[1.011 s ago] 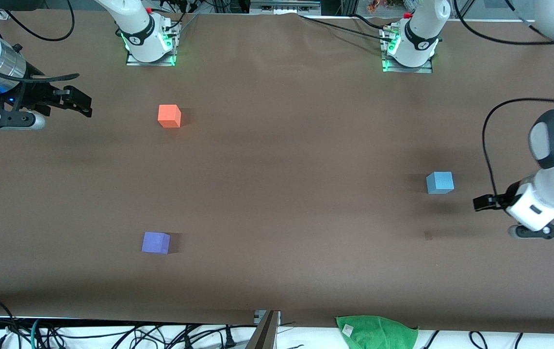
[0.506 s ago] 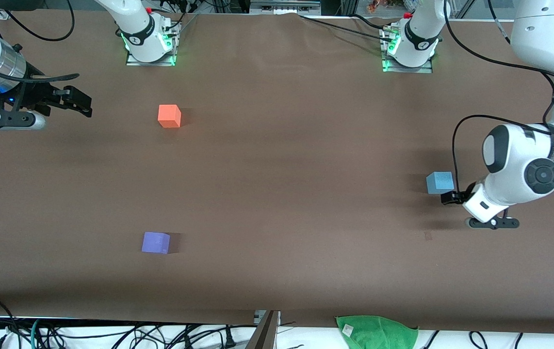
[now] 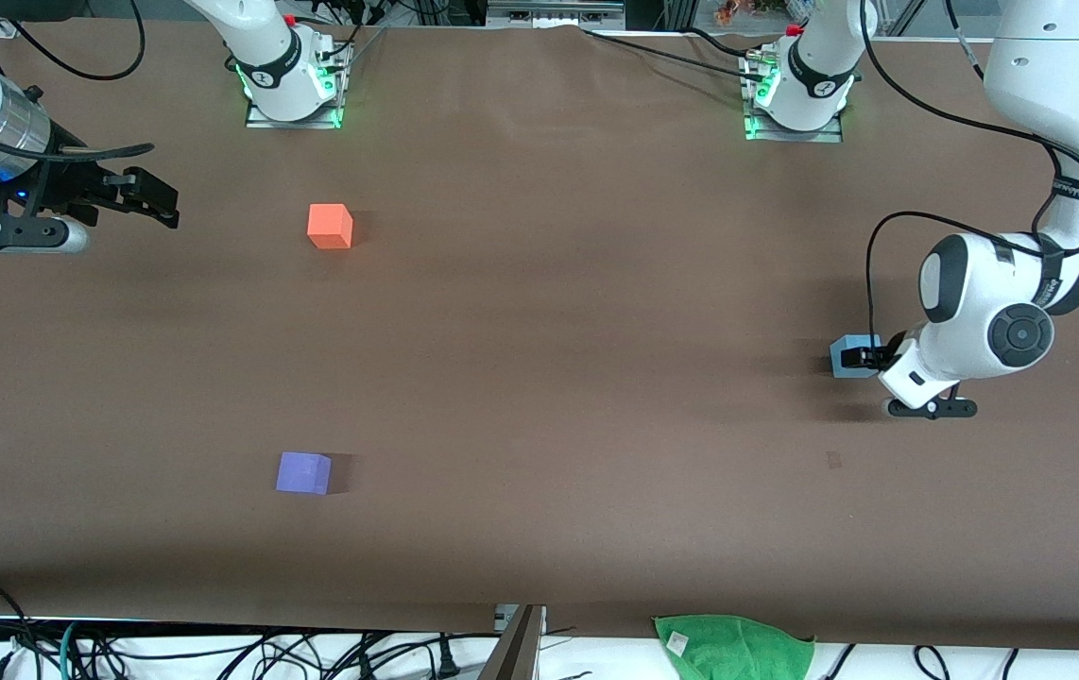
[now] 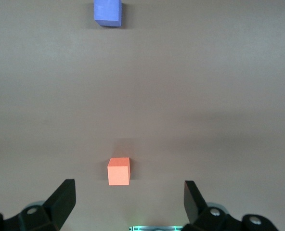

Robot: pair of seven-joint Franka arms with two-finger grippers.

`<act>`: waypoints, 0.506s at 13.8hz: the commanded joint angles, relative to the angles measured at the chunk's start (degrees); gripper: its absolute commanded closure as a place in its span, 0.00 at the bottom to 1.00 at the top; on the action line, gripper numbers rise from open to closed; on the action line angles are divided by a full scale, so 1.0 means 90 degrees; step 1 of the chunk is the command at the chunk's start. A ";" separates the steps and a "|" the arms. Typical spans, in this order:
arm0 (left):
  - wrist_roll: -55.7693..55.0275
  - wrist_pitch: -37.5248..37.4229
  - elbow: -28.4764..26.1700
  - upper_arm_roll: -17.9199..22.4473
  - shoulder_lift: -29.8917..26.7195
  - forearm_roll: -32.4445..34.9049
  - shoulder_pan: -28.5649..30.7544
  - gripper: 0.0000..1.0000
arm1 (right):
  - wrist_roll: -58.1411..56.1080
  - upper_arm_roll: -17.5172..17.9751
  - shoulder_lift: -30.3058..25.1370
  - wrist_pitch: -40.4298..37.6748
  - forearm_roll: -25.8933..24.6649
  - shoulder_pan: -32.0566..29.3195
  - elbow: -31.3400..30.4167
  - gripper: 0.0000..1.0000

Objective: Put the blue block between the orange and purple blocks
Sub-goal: 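Lower the left gripper onto the light-blue cube and close it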

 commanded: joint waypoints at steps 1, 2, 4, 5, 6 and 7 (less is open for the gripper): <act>0.0101 0.0209 -0.0482 -0.0062 -0.0288 -0.0224 0.0117 0.00 | -0.0058 0.0015 0.0042 -0.0087 0.0087 -0.0057 0.0122 0.01; 0.0101 0.0277 -0.0560 -0.0062 -0.0269 -0.0409 0.0117 0.00 | -0.0058 0.0015 0.0042 -0.0097 0.0087 -0.0057 0.0122 0.01; 0.0110 0.0685 -0.0678 -0.0062 -0.0210 -0.0469 0.0117 0.07 | -0.0058 0.0005 0.0052 -0.0097 0.0087 -0.0067 0.0122 0.01; 0.0120 0.0756 -0.0669 -0.0062 -0.0132 -0.0469 0.0107 0.24 | -0.0058 0.0005 0.0042 -0.0116 0.0087 -0.0057 0.0112 0.01; 0.0130 0.0776 -0.0659 -0.0062 -0.0112 -0.0459 0.0097 0.47 | -0.0058 0.0015 0.0042 -0.0107 0.0087 -0.0057 0.0122 0.01; 0.0149 0.0776 -0.0640 -0.0062 -0.0112 -0.0459 0.0097 0.70 | -0.0058 0.0015 0.0042 -0.0058 0.0087 -0.0057 0.0122 0.01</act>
